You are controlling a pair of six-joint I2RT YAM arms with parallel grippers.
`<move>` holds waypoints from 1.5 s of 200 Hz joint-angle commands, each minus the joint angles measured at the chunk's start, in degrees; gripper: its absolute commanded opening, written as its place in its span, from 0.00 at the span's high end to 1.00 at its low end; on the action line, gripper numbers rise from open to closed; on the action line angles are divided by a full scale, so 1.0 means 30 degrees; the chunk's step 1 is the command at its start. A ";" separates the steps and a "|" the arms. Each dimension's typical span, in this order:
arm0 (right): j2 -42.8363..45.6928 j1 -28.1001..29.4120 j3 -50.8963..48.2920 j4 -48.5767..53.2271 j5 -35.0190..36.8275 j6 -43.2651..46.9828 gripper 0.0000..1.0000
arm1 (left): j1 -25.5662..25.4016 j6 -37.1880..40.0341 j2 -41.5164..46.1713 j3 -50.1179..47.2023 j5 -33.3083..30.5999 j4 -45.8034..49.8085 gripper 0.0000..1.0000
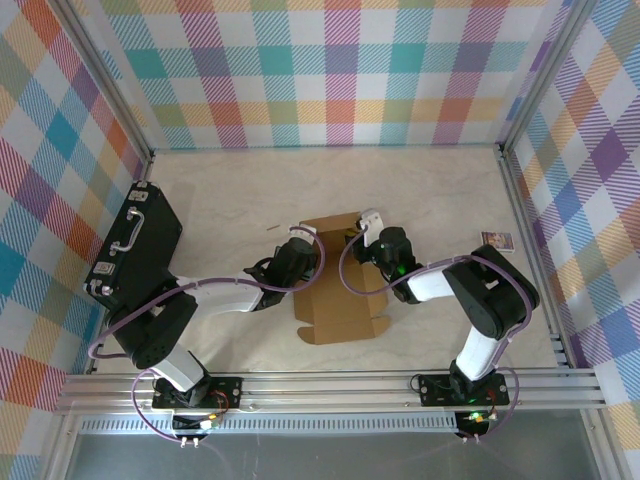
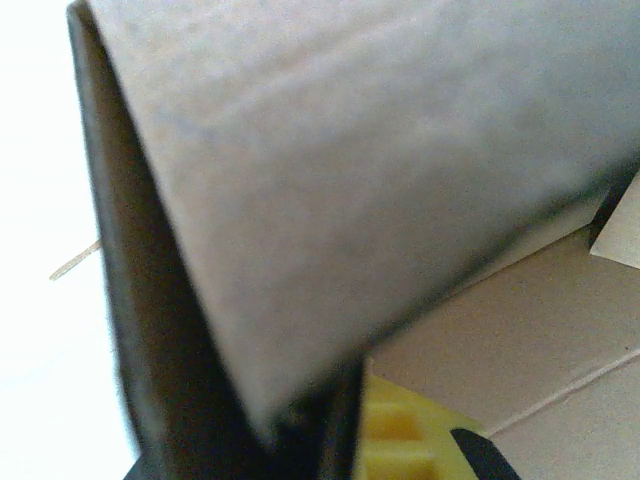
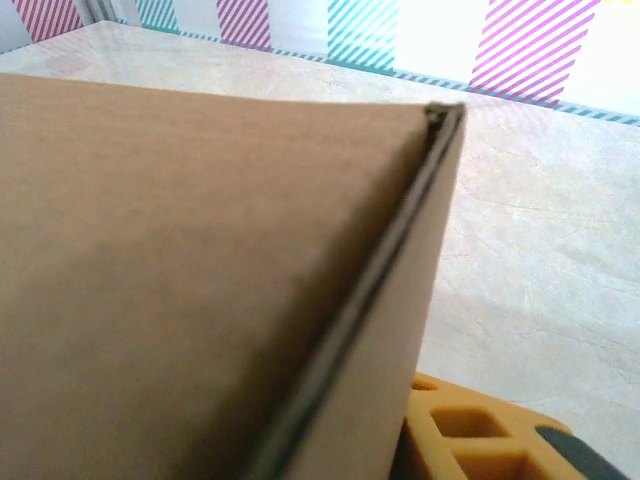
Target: Fold the paper box
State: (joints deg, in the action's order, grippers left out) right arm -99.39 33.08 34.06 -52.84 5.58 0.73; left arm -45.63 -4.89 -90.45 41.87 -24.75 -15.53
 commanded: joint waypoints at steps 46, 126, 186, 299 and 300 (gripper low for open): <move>0.0483 0.0197 0.0957 0.1789 -0.0387 0.0717 0.57 | -0.0348 0.0172 0.0298 0.0180 0.0936 0.0809 1.00; 0.1199 0.0181 -0.0316 0.2908 -0.0054 0.0444 0.60 | -0.0357 -0.0060 0.0355 0.0186 0.0047 0.1074 1.00; 0.0757 0.0194 -0.0344 0.2253 0.0603 0.0101 0.86 | -0.0351 -0.0224 0.0232 0.0261 0.0121 0.1090 1.00; 0.0585 0.0283 -0.0020 0.1998 0.1893 -0.2222 1.00 | -0.0407 -0.1550 0.0782 -0.0403 0.2034 0.0198 0.42; 0.0584 0.0297 -0.0033 0.1998 0.1906 -0.2229 1.00 | -0.0407 -0.1558 0.0803 -0.0426 0.2066 0.0182 0.41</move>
State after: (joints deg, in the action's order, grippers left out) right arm -97.03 33.43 33.47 -46.68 10.50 -3.64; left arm -46.44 -8.75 -90.08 41.89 -21.02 -13.91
